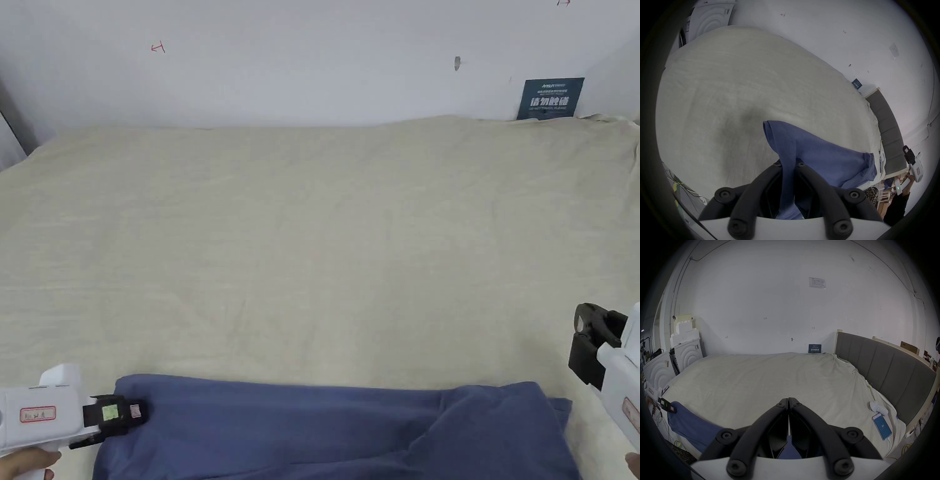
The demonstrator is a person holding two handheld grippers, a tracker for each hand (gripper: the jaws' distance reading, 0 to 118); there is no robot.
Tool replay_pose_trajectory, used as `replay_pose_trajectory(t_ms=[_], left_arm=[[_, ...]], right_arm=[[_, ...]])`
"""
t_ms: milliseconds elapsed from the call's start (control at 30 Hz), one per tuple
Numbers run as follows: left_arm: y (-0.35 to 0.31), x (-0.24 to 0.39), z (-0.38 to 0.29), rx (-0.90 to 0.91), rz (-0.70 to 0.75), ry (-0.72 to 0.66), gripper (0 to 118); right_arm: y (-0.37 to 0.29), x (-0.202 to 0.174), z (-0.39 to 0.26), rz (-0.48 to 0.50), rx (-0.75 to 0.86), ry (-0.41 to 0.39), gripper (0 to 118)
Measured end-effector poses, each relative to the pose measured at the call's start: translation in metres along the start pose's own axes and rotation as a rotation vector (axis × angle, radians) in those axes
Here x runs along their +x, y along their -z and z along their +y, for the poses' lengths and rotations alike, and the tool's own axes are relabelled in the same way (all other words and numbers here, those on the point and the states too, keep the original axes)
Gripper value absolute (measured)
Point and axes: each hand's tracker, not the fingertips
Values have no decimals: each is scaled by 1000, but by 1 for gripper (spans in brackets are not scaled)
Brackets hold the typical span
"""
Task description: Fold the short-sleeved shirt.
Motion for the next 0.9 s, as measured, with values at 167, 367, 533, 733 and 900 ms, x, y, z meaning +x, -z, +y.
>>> replay_pose_trajectory(t_ms=[167, 367, 533, 733, 900], left_arm=[[-6, 47, -7, 15, 32, 6, 6], [1, 131, -20, 18, 72, 114, 6], [37, 178, -26, -24, 43, 201, 6], [89, 236, -45, -89, -13, 242, 6], [138, 261, -62, -158, -17, 218, 6]], right_arm=[[-3, 11, -5, -2, 1, 37, 0], [-8, 22, -7, 5, 6, 38, 0], [-14, 31, -9, 10, 13, 47, 0], [-23, 43, -15, 0, 15, 60, 0], [-27, 52, -21, -17, 3, 71, 0]])
